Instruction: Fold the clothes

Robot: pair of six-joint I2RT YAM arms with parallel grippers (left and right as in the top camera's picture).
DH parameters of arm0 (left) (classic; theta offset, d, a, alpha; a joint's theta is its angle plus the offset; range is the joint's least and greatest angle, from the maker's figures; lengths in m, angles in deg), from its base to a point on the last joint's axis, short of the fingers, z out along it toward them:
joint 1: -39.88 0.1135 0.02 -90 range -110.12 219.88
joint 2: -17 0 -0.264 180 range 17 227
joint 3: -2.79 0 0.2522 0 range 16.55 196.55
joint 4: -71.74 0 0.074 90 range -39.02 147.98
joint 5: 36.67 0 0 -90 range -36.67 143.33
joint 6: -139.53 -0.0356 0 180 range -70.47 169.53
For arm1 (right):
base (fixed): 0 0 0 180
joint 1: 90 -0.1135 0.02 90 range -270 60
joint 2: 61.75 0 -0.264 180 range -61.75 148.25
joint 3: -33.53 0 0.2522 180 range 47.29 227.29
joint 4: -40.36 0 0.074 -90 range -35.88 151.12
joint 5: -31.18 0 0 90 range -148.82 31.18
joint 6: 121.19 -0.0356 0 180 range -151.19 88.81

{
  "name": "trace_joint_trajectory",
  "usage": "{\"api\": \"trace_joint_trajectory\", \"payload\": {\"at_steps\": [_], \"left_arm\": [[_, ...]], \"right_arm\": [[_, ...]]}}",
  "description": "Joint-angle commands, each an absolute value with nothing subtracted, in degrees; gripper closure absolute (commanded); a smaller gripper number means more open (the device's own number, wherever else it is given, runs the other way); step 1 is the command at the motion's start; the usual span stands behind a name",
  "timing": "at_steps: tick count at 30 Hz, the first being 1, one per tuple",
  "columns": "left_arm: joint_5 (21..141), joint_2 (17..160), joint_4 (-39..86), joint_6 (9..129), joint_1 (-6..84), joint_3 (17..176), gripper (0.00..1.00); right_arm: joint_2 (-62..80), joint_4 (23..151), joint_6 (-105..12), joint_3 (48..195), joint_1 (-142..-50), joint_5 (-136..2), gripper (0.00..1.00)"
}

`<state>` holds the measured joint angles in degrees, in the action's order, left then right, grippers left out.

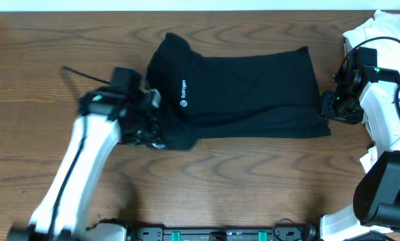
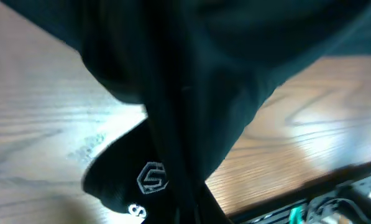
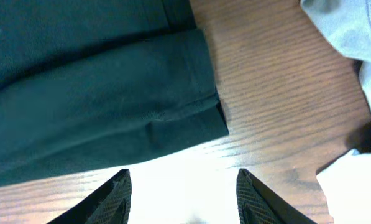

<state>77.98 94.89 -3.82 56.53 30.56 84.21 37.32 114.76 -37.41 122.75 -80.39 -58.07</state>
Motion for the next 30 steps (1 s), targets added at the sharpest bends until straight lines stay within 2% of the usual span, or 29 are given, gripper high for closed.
{"api": "trace_joint_trajectory", "payload": {"at_steps": [1,7,21,30], "left_arm": [[79.7,89.9,-4.9,55.2,31.4,85.1,0.95],[79.7,87.8,-6.2,55.7,31.4,85.1,0.94],[79.7,88.7,-6.0,55.7,31.4,85.1,0.94],[79.7,88.7,-6.0,55.8,31.4,85.1,0.94]], "right_arm": [[37.9,115.6,-36.7,122.8,-80.7,-61.0,0.47],[37.9,115.3,-36.7,120.1,-80.7,-63.4,0.46],[38.0,95.6,-36.7,108.3,-80.7,-65.3,0.47],[38.0,88.4,-36.6,104.0,-80.7,-65.2,0.46]]}}
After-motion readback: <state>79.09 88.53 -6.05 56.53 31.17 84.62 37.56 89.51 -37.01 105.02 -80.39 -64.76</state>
